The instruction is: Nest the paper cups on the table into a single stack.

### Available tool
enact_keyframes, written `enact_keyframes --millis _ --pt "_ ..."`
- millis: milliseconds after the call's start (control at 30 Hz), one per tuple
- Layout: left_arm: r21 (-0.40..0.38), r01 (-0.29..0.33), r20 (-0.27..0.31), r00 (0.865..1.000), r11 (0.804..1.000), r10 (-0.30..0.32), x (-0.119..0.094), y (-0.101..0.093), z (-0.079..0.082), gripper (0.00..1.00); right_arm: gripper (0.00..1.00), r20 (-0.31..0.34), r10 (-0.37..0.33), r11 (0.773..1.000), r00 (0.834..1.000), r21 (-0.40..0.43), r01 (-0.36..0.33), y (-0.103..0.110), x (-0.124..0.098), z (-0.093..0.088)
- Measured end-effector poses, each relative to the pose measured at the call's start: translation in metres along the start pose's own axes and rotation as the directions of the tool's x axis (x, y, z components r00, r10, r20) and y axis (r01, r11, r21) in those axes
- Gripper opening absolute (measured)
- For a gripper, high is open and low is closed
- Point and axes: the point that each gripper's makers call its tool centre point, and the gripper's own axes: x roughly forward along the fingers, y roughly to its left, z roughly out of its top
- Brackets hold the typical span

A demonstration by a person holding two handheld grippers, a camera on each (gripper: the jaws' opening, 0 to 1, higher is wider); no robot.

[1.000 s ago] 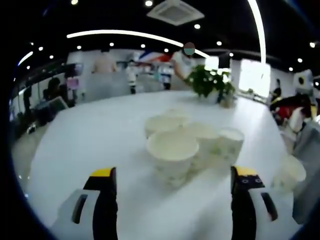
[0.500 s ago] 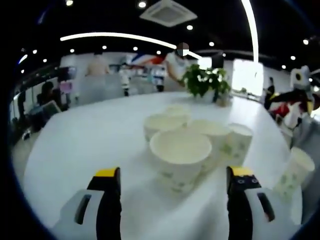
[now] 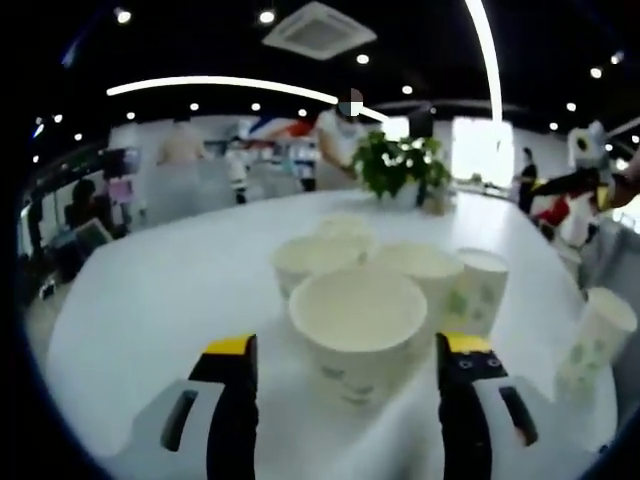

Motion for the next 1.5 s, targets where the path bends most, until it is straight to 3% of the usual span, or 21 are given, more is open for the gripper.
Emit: enact_keyframes --millis 300,667,1100,1500 --pt "-0.006 0.042 -0.01 0.999 0.999 -0.042 0.008 -0.001 -0.003 0.43 1.0 0.002 0.0 1.0 1.0 -0.002 0.0 0.002 0.006 0.002" --pt "-0.029 0.045 -0.002 0.999 0.999 -0.045 0.006 -0.003 -0.005 0.38 1.0 -0.01 0.01 1.0 1.0 -0.008 -0.011 0.002 0.008 0.001" --pt "-0.03 0.011 0.006 1.0 1.0 -0.011 -0.016 -0.009 0.002 0.39 1.0 -0.004 0.04 0.999 0.999 -0.019 -0.04 0.011 0.007 0.001" --pt "-0.016 -0.017 0.036 0.999 1.0 0.017 -0.04 -0.019 0.017 0.38 1.0 0.009 0.053 0.998 0.999 -0.035 -0.052 0.015 0.003 0.007"
